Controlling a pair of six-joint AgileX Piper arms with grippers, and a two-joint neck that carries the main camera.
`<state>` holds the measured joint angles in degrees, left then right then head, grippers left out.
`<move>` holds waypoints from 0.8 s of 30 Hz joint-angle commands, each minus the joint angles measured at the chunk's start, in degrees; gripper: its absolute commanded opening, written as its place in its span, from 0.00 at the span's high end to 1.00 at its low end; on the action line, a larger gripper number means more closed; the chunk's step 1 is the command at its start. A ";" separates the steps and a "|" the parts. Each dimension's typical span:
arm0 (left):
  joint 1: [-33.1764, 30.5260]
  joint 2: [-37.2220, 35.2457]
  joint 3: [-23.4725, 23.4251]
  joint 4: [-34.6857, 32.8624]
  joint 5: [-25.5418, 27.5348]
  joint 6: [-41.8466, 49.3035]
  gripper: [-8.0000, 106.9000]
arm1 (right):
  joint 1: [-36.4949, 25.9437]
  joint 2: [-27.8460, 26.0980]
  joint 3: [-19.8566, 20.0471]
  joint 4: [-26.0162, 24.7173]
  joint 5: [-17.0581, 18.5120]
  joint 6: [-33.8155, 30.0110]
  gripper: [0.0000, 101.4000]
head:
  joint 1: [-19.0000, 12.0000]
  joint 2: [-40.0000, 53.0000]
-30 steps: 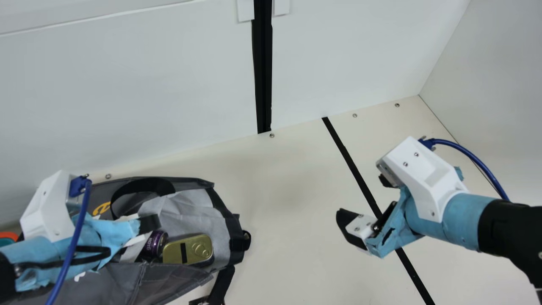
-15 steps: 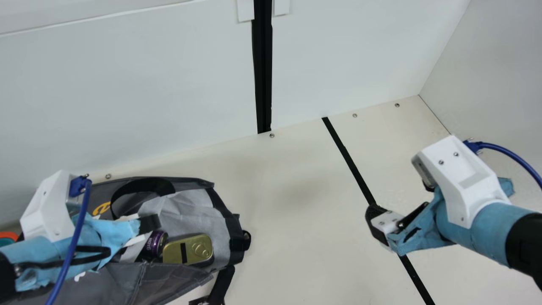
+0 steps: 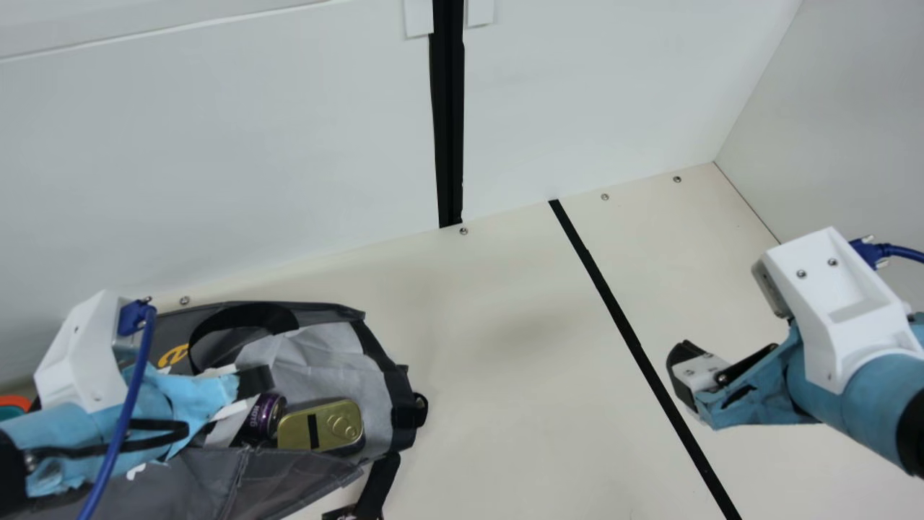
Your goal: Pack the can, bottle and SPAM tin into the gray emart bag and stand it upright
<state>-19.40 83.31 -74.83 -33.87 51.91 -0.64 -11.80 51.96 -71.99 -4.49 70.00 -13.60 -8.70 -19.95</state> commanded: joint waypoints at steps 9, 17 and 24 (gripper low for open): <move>0.00 0.00 0.00 0.00 0.00 0.00 1.00 | -2.62 0.28 -1.93 -1.36 -0.09 0.12 0.06 | -1.30 -0.05; 0.00 0.00 0.00 0.00 0.00 0.00 1.00 | -5.24 0.66 -3.63 -1.49 -0.09 -0.53 0.06 | -1.30 -0.05; 0.00 0.00 0.00 0.00 0.00 0.00 1.00 | -7.39 0.70 -4.14 -1.27 -0.09 -0.62 0.06 | -1.30 -0.05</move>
<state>-19.40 83.31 -74.83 -33.87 51.91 -0.64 -19.00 52.66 -76.06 -5.91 69.98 -14.15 -8.70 -19.95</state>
